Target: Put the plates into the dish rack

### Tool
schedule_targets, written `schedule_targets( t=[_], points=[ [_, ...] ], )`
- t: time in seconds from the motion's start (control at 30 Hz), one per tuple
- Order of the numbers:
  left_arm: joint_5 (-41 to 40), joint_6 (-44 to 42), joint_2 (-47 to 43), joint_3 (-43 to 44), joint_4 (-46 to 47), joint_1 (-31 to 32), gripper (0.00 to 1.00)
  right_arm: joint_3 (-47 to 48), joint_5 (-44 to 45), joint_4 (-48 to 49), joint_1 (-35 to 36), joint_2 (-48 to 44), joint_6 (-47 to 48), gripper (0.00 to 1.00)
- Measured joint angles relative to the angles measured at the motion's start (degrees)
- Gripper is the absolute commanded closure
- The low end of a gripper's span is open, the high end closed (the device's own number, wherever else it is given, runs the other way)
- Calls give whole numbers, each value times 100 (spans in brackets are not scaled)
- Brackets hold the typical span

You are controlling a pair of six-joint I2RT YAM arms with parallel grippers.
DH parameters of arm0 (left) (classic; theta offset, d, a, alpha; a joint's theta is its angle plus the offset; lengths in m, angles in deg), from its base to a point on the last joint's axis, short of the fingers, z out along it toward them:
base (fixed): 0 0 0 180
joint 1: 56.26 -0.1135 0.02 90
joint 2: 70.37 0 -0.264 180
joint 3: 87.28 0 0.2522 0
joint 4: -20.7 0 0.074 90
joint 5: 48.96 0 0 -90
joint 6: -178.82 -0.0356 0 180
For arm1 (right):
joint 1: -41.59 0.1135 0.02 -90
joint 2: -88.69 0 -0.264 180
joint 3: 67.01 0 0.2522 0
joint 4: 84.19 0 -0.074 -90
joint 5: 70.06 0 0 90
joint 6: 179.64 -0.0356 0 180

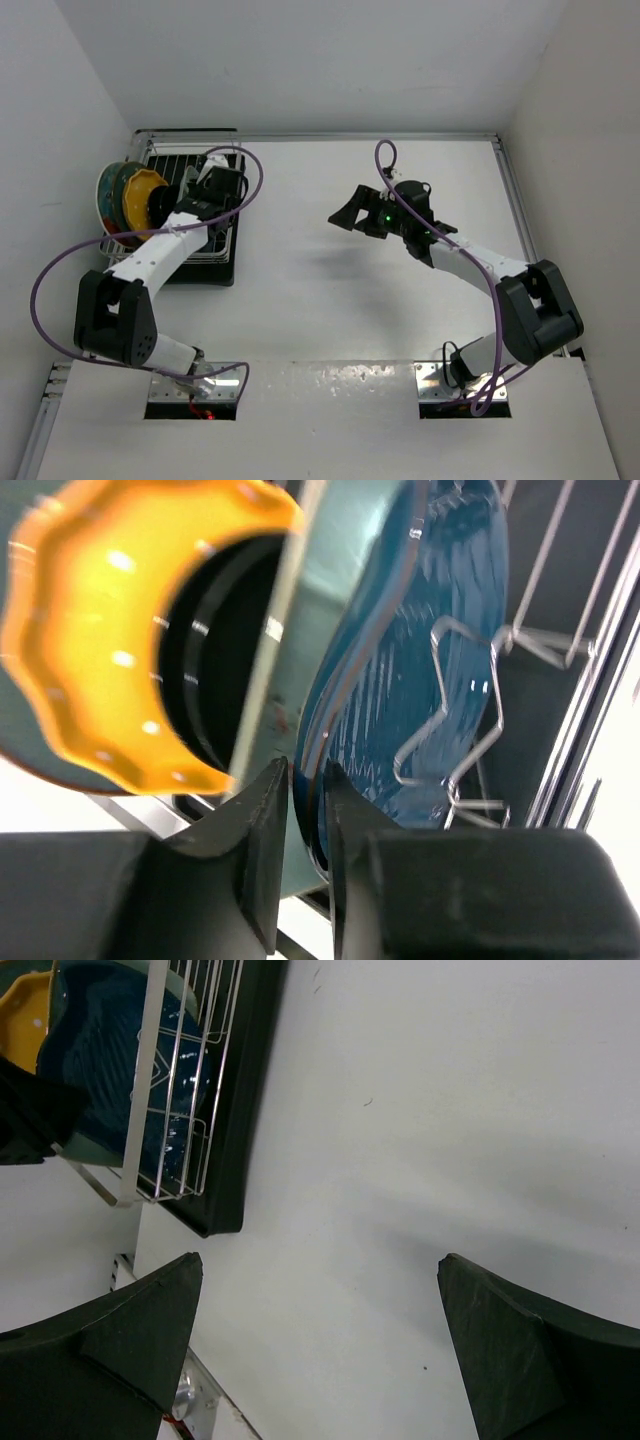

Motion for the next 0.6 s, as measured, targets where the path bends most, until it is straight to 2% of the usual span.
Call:
schedule_targets(
  t=[0.1,0.17,0.3,0.43,0.47,0.6],
  points=[
    [240,92,199,0,-334,-24,70,0,0,0,0,-2,0,0],
    [321,129,273,39,-505,-57,59,0,0,0,-2,-2,0,0],
    [413,116,280,271,-811,-87,47,0,0,-2,-2,-2,2,0],
    [511,20,278,699,-1014,-87,33,0,0,-17,-2,-4,44,0],
    [498,-50,278,835,-1060,-79,26,0,0,-37,-4,-4,70,0],
    [437,-289,190,1390,-1187,-114,18,2,-2,-284,-4,-39,264,0]
  ],
)
